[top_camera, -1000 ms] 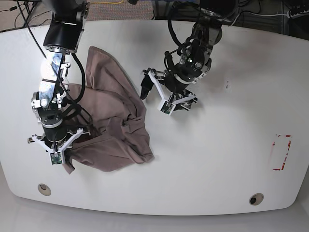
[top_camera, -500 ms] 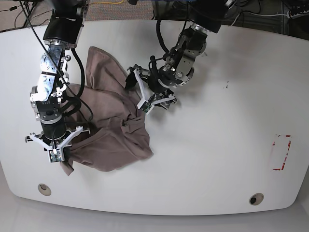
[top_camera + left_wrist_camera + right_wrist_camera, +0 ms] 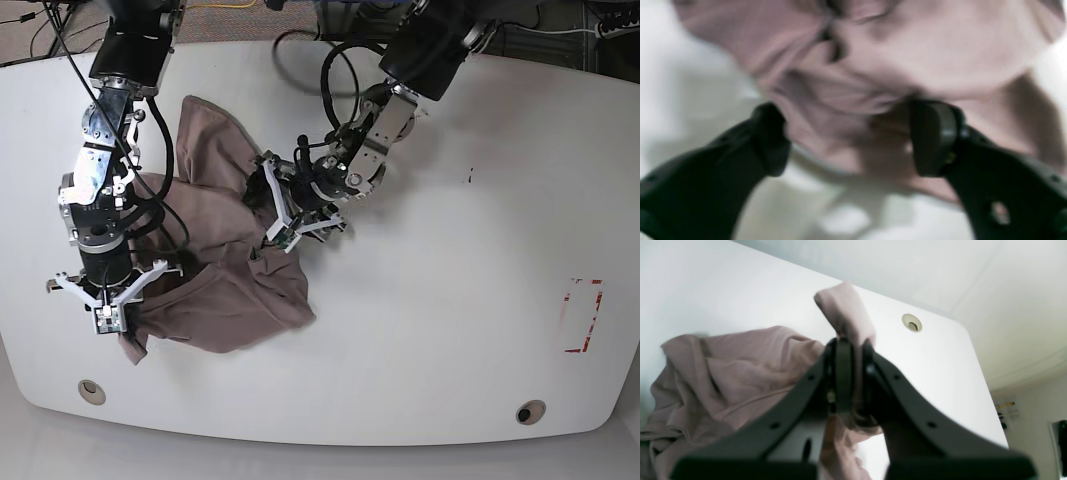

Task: Layout the t-shirt on the table in an organized manner, then fold the t-shirt properly
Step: 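Move the left gripper to the shirt heap and grasp a fold, then lift the shirt with both grippers and pull them apart, then hold the stretched shirt with both grippers and lay it down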

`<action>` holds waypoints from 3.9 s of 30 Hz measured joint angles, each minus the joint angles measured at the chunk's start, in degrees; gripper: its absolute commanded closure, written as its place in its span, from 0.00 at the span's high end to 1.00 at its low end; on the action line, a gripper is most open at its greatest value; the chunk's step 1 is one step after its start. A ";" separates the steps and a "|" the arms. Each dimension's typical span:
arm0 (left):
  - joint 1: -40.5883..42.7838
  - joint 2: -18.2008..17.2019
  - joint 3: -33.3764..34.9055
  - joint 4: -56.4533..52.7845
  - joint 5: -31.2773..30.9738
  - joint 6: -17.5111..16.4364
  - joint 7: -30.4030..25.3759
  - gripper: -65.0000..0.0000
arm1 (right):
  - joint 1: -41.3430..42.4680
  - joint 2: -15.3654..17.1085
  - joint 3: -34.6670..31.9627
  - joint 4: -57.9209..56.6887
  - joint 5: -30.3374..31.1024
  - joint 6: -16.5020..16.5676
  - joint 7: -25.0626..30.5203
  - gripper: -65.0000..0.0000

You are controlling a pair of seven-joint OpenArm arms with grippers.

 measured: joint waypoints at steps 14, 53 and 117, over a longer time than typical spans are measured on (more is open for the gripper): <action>-1.36 0.39 -0.22 -2.97 -2.43 -0.33 -0.39 0.00 | 0.28 0.13 0.44 -0.02 -0.26 -0.13 -0.04 0.00; -5.62 -16.31 -33.14 38.25 -1.86 -4.15 32.33 0.00 | 19.58 0.02 0.09 -13.35 0.02 0.26 -0.52 0.00; 4.44 -24.02 -48.24 39.93 -12.55 -19.50 45.20 0.00 | -4.61 -1.99 11.17 -5.14 8.26 0.92 -3.15 0.00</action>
